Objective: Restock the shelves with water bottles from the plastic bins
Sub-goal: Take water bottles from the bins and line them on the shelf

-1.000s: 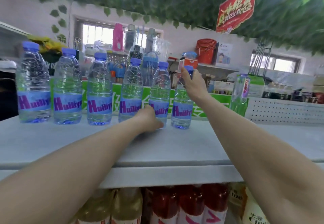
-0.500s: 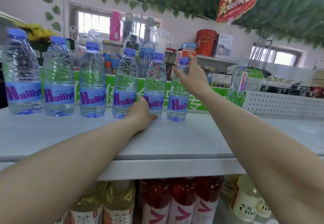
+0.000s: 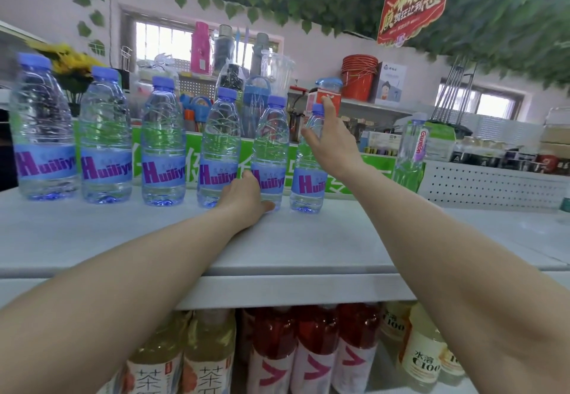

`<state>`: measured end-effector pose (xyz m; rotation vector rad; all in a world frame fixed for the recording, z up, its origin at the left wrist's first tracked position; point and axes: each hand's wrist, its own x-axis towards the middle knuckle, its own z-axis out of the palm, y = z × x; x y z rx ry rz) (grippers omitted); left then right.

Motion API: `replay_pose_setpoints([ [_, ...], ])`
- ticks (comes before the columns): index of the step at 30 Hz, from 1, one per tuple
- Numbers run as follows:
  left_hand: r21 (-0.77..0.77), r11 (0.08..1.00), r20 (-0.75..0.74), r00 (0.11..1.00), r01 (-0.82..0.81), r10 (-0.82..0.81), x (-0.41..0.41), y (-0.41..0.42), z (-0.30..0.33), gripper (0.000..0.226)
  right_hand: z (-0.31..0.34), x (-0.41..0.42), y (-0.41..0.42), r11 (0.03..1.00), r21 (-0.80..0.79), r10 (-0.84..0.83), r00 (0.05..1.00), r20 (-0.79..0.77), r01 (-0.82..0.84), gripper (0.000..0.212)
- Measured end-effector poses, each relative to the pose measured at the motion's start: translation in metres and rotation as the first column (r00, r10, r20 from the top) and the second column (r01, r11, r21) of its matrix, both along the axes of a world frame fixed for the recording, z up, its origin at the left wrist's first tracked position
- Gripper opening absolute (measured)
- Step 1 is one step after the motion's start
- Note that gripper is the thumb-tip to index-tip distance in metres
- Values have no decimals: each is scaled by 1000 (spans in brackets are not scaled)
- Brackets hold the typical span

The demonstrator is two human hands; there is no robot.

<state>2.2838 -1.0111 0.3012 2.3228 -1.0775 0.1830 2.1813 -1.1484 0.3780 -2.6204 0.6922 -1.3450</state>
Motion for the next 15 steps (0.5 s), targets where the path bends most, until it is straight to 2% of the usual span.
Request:
replay_pose_setpoints([
  [4,88,996,49,999,-2,-3,-14,15,11,54,-2,-26,8,993,-94,-90,985,-149,77,74],
  [6,83,996,64,998,-13,8,-26,23,18,52,-6,-47,13,984,-151,-128,972,-199,99,68],
  [8,25,1000,86,996,-17,15,-44,32,24,47,-13,-74,18,969,-221,-161,958,-237,108,61],
  [10,-52,999,170,985,12,-3,-67,39,25,48,-23,-105,24,952,-284,-193,946,-261,116,54],
  [12,-120,989,287,957,82,-44,-93,44,19,52,-34,-139,32,936,-330,-215,940,-265,121,52],
  [15,-177,966,379,919,189,-111,-139,51,2,56,-57,-195,45,912,-391,-247,930,-272,128,50],
])
